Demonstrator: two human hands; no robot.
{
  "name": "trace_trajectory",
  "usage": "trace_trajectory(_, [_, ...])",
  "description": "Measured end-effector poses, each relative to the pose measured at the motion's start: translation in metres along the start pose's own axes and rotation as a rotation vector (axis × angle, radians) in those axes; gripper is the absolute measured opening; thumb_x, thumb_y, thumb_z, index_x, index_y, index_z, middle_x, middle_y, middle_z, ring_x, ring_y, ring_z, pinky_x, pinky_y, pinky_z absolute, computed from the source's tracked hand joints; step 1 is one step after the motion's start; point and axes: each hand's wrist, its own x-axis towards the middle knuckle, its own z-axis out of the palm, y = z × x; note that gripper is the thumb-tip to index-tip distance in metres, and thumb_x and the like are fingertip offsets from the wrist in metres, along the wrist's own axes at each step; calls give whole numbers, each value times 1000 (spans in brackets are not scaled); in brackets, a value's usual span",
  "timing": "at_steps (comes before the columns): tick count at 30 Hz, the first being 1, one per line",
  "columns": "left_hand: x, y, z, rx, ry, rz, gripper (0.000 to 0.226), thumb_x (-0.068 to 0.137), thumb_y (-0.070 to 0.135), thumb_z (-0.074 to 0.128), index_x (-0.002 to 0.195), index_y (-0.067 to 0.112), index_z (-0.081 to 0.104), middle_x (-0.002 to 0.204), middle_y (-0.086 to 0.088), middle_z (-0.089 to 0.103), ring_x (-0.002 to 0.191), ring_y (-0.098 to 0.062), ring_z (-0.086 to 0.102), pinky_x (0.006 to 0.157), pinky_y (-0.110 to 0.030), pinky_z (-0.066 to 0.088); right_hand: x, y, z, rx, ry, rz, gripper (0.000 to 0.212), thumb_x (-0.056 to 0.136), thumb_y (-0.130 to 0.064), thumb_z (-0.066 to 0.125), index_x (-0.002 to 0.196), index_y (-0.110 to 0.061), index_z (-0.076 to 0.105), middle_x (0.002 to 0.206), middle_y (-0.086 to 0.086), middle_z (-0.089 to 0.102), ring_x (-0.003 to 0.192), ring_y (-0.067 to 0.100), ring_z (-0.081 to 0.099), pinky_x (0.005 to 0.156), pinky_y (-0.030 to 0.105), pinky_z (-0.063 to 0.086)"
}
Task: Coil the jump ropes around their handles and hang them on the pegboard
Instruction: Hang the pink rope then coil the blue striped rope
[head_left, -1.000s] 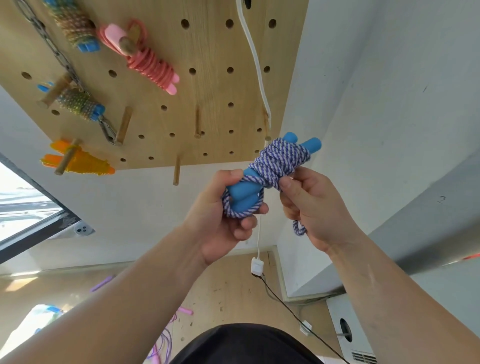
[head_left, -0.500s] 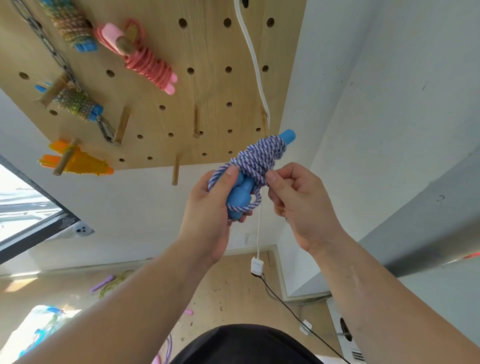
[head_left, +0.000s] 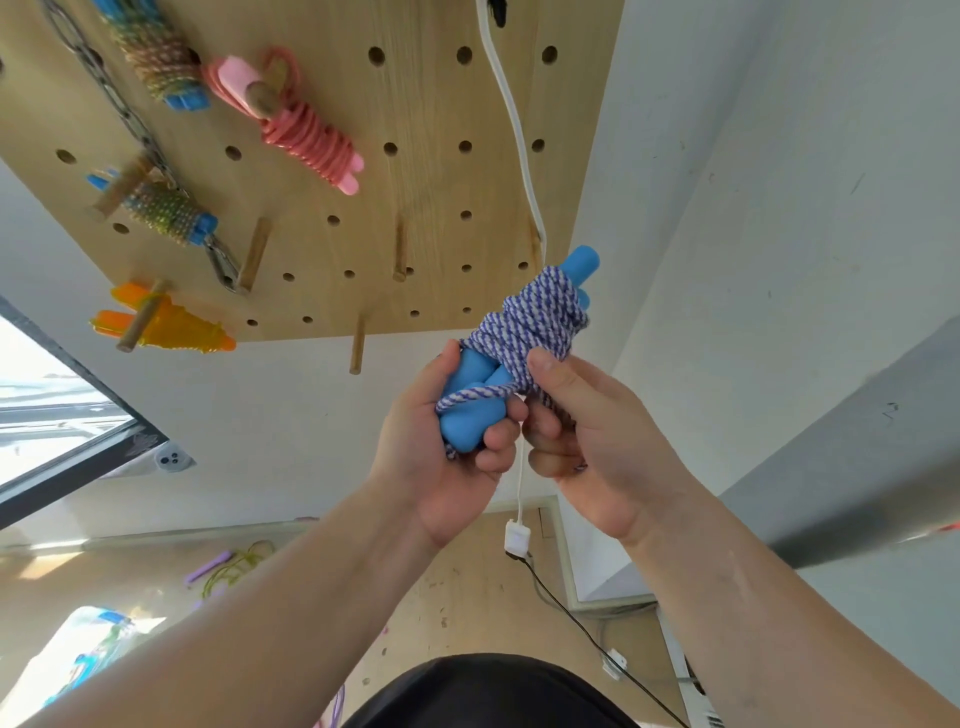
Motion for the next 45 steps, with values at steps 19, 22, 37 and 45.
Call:
trace_trajectory(19, [13, 38, -26, 1353, -360, 946, 34, 75, 29, 86, 98, 8, 74, 94, 1, 76, 89, -12, 73, 78, -26, 58, -2, 8, -8, 138, -255, 508, 68, 100, -67, 34, 74, -13, 66, 46, -3, 37, 37, 5, 24, 37, 17, 17])
trace_trajectory(22, [16, 19, -27, 925, 129, 719, 33, 68, 37, 85, 90, 17, 70, 77, 5, 73, 72, -11, 71, 66, -27, 58, -6, 9, -1, -334, -40, 293, 64, 103, -59, 36, 69, -11, 59, 47, -1, 35, 42, 12, 22, 45, 23, 17])
trace_trajectory(37, [14, 11, -52, 727, 193, 354, 38, 85, 20, 79, 118, 9, 64, 96, -13, 71, 85, -23, 71, 74, -33, 58, 0, 7, -17, -355, 146, -132, 27, 101, -19, 57, 77, -13, 67, 79, 3, 70, 78, 11, 63, 73, 30, 51])
trace_trajectory(45, [13, -6, -50, 639, 111, 121, 54, 83, 33, 76, 125, 5, 56, 100, -20, 68, 80, -30, 68, 80, -54, 57, 10, 11, -17, -306, 50, -156, 32, 105, -17, 51, 75, -16, 63, 61, 1, 42, 60, 13, 40, 62, 27, 38])
